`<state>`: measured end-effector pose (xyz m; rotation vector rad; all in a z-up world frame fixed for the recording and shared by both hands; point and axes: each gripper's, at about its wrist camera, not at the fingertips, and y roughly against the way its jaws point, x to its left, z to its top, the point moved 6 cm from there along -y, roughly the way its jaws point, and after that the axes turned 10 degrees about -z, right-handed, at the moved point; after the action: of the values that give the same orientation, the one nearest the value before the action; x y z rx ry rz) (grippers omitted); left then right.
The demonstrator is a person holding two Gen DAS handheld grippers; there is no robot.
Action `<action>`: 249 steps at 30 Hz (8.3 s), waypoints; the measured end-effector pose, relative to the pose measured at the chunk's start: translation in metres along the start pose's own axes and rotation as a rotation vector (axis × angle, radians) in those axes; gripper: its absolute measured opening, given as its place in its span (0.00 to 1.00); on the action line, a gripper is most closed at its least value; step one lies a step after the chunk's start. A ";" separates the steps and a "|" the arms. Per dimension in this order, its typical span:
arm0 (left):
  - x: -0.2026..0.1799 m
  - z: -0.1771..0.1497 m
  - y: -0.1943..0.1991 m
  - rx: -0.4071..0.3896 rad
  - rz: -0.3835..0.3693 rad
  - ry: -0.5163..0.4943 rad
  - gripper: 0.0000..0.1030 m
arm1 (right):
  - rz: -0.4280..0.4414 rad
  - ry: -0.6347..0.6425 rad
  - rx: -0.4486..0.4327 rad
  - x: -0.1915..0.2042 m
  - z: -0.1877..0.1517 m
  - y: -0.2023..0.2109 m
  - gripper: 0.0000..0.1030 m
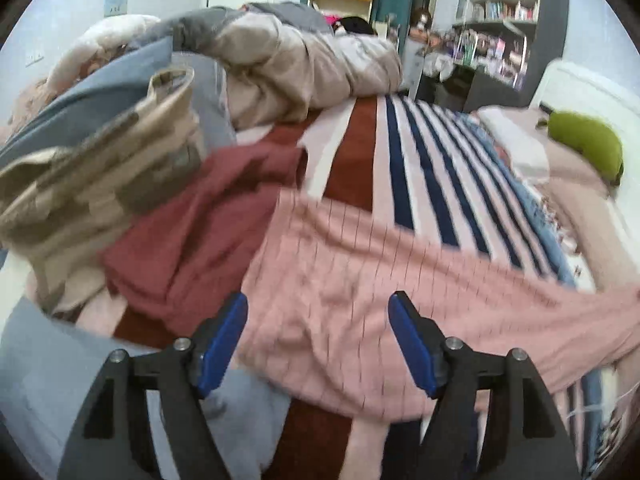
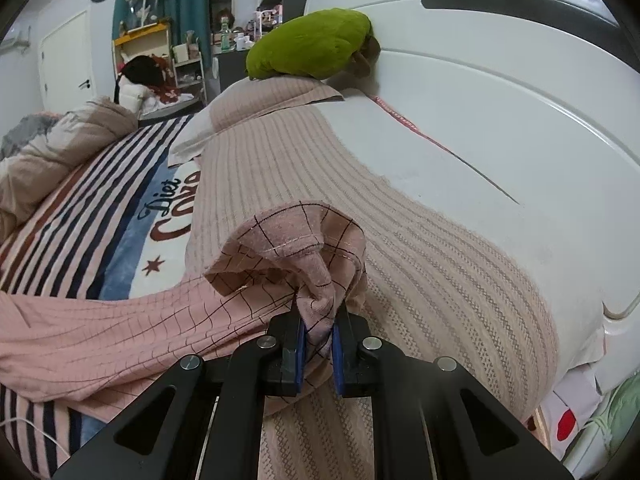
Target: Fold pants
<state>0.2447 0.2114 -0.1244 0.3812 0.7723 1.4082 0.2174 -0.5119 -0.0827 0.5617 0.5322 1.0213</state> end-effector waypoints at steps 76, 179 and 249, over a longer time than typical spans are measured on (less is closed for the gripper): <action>-0.008 0.078 -0.033 -0.145 0.060 -0.140 0.03 | 0.708 0.903 0.295 0.305 -0.084 -0.020 0.64; -0.057 0.063 -0.055 -0.073 -0.007 0.109 0.13 | 0.109 -0.025 -0.137 0.020 0.034 0.051 0.05; -0.043 -0.052 0.033 -0.013 0.082 0.018 0.54 | 0.070 -0.218 -0.115 -0.113 -0.070 0.073 0.42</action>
<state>0.1861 0.1642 -0.1277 0.3948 0.7691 1.4948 0.0780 -0.5699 -0.0698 0.5841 0.2615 1.0354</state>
